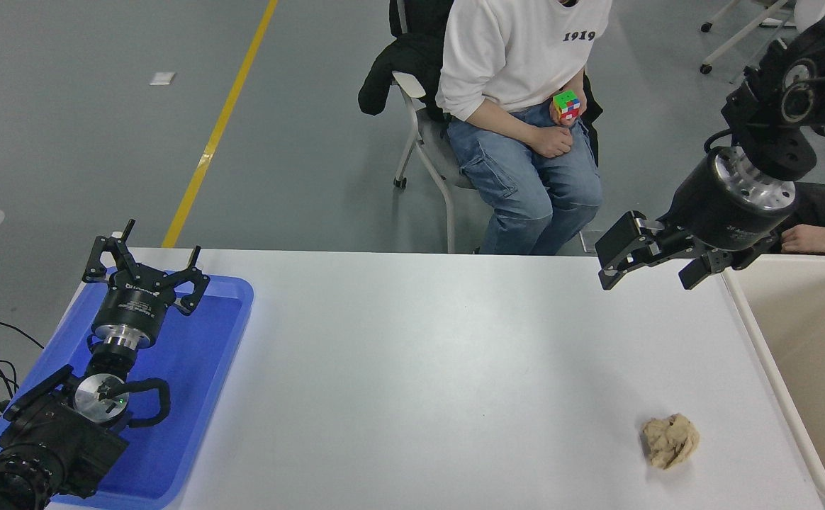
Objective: Pick up paper ball place in dustbin
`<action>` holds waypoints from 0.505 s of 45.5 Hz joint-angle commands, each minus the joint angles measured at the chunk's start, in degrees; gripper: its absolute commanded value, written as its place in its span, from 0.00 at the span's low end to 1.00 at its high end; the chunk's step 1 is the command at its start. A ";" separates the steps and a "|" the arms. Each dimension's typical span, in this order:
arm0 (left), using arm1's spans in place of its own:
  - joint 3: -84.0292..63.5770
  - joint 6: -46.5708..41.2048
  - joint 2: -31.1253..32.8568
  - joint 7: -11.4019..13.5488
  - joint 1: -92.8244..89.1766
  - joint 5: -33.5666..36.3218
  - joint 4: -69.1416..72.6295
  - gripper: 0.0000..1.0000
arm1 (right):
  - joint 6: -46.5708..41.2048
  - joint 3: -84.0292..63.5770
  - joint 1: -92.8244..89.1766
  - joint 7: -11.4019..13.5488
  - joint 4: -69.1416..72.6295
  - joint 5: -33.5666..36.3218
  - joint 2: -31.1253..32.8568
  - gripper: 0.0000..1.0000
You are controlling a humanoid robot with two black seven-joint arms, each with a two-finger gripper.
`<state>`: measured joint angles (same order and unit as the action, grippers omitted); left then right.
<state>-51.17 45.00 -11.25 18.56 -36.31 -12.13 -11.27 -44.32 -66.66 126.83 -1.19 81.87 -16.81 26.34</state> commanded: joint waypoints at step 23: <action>0.02 0.00 0.00 -0.01 0.01 0.00 0.11 1.00 | 10.39 11.99 -28.82 -0.04 -3.55 -24.67 17.78 1.00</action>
<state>-51.17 45.00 -11.25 18.55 -36.29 -12.12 -11.31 -37.47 -61.05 109.61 -1.23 81.07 -35.74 39.34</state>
